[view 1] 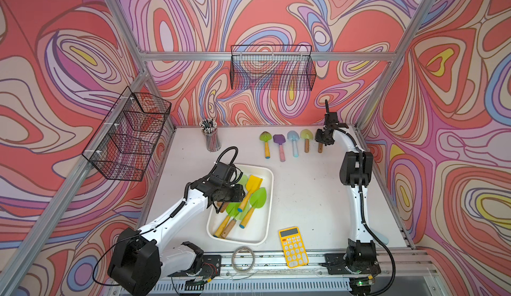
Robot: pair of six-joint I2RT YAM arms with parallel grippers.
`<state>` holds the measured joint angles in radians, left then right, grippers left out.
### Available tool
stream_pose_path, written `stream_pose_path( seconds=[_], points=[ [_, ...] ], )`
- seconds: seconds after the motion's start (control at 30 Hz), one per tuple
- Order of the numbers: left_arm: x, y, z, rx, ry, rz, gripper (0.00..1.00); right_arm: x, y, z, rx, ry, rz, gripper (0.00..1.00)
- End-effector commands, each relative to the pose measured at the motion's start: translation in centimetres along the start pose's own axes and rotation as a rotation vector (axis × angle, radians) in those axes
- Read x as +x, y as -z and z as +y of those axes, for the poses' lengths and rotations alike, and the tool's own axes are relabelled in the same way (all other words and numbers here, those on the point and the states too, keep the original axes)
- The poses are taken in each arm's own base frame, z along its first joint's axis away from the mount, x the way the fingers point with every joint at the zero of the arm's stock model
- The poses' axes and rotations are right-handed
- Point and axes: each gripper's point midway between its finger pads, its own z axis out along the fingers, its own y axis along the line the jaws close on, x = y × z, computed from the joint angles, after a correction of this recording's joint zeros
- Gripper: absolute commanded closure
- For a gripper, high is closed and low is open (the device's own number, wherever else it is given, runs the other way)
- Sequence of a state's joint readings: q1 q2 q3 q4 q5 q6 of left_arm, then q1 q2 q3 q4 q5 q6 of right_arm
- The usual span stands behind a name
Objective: Take the shovel out of the storage box
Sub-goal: Place the shovel at the center of the board, then pick up the shovel from the storage box.
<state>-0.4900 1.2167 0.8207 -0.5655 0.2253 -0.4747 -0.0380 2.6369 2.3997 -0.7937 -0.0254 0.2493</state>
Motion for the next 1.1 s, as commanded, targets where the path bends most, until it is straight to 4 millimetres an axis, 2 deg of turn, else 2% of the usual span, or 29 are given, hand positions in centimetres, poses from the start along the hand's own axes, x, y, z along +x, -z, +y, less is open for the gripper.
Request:
stream_pose_path(
  seconds=[0.0,0.2,0.33,0.43,0.57,0.77,1.07],
  points=[
    [0.9,-0.7,0.6,-0.037,-0.020,0.037,0.51,-0.4,2.6,0.1,0.005,-0.014,-0.016,0.56],
    [1.8,-2.2,0.3,-0.092,-0.076,0.099,0.51,0.0,7.1,-0.4,0.023,-0.066,-0.053,0.53],
    [2.2,-2.6,1.1,-0.202,-0.122,0.117,0.51,0.9,9.8,-0.2,-0.006,-0.101,-0.085,0.53],
    [2.2,-2.7,1.7,-0.271,-0.154,0.121,0.51,1.6,11.7,0.5,-0.051,-0.123,-0.107,0.53],
    [2.4,-3.2,1.7,-0.283,-0.170,0.138,0.51,3.4,13.5,2.6,-0.083,-0.093,-0.107,0.53],
    [2.8,-3.5,1.2,-0.296,-0.203,0.163,0.51,6.0,15.3,5.2,-0.129,-0.056,-0.101,0.53],
    [3.6,-3.9,1.9,-0.370,-0.253,0.210,0.51,8.5,15.1,6.2,-0.143,-0.028,-0.070,0.53]
  ],
)
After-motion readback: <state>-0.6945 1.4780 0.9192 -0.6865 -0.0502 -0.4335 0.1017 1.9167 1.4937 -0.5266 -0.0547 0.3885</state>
